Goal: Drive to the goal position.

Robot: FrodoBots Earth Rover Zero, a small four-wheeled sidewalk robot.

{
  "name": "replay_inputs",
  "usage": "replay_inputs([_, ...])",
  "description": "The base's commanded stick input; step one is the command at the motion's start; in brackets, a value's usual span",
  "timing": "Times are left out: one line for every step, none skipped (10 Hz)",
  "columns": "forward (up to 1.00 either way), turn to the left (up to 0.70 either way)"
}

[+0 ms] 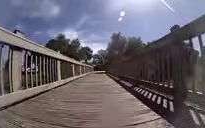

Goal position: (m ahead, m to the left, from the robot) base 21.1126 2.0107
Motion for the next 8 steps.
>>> replay_inputs([0.84,0.00])
replay_inputs([0.84,0.00])
replay_inputs([0.83,0.00])
replay_inputs([0.83,0.00])
replay_inputs([0.83,0.00])
replay_inputs([0.83,0.00])
replay_inputs([0.83,0.00])
replay_inputs([0.83,0.00])
